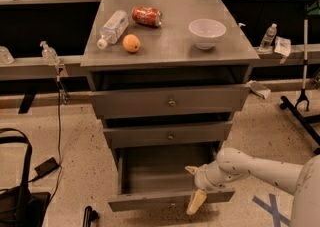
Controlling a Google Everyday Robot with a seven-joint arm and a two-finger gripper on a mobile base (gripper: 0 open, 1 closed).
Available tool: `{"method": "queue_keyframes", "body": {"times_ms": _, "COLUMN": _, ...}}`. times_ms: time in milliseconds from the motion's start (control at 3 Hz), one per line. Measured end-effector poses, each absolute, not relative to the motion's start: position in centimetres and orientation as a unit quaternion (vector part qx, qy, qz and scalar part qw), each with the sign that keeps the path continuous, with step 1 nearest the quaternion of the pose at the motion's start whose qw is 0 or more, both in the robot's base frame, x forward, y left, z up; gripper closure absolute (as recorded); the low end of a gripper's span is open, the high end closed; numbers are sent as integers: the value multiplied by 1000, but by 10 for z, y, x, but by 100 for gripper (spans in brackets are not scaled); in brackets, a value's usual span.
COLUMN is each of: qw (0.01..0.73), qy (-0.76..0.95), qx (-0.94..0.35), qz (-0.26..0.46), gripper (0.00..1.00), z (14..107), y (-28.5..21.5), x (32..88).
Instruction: Close bottom drawer
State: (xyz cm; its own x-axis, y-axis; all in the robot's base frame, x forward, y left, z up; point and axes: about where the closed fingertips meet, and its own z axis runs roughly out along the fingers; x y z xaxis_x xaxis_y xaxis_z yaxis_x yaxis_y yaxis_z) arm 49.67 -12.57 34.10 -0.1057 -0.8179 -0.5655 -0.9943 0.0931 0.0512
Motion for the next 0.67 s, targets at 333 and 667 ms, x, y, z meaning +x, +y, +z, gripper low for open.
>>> {"method": "queue_keyframes", "body": {"times_ms": 333, "qw": 198, "qy": 709, "qx": -638, "qz": 226, "gripper": 0, "z": 336, "y": -124, "x": 495}}
{"method": "queue_keyframes", "body": {"times_ms": 667, "qw": 193, "qy": 717, "qx": -628, "qz": 235, "gripper": 16, "z": 307, "y": -129, "x": 491}}
